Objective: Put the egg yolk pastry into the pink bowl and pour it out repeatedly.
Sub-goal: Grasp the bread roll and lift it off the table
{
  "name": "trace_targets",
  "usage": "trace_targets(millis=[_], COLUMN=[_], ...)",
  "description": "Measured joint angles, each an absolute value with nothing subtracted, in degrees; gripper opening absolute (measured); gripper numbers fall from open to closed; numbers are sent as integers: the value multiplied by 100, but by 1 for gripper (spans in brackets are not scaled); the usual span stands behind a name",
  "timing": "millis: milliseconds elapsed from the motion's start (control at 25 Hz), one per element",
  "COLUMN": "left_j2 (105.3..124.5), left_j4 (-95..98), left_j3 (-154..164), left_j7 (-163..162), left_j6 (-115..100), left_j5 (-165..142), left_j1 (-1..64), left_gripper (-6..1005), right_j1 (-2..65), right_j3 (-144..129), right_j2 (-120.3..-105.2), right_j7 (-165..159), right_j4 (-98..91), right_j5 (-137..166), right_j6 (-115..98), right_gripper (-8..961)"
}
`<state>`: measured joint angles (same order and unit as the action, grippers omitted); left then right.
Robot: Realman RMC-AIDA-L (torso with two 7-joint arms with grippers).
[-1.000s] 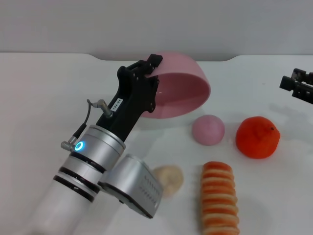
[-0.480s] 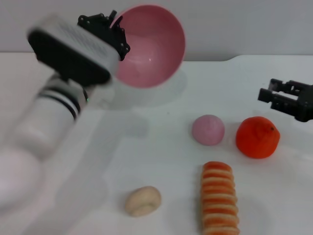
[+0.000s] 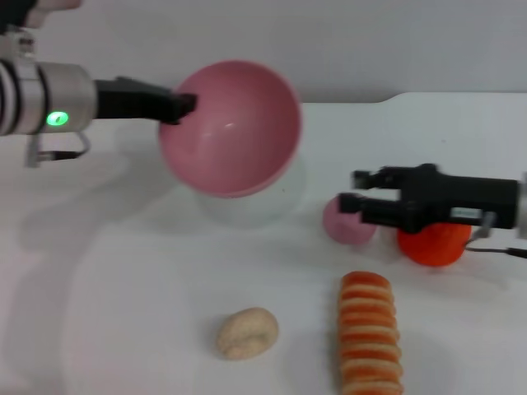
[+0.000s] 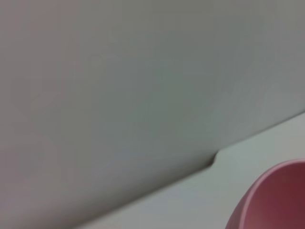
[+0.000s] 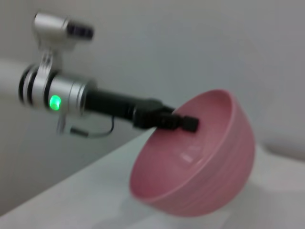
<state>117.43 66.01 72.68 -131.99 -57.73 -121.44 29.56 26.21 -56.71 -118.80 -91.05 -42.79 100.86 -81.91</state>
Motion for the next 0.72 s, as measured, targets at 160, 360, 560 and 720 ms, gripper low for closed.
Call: trace_targets(millis=[160,360,560,720], left_j2=[11761,11771,11773,11778], left_j4=[7415,8446,8781,8770], left_j3=[6696,6603,6587,6590], left_j7=[-14178,-14508,-14576,-14581], left_j6=[-6742,-7090,-7250,-7301], left_j5=[-13260,-13412,-13416,-13428], left_j1=[2819,2220,1984,1972], left_gripper=[1,1,1,0], right_j1=[3060,3583,3900,3880], right_j3=[-6513,-7976,-9173,-9854], right_j2=[-11912,-11941,-11947,-11962], right_j7=[-9124,-9141,-9402,-9491], right_j4=[-4016,-3797,-3905,-4197], right_j5=[10037,9748,9668,9589], right_j6=[-7708,-6874,-6609,-6360], right_gripper=[558,558,562,567])
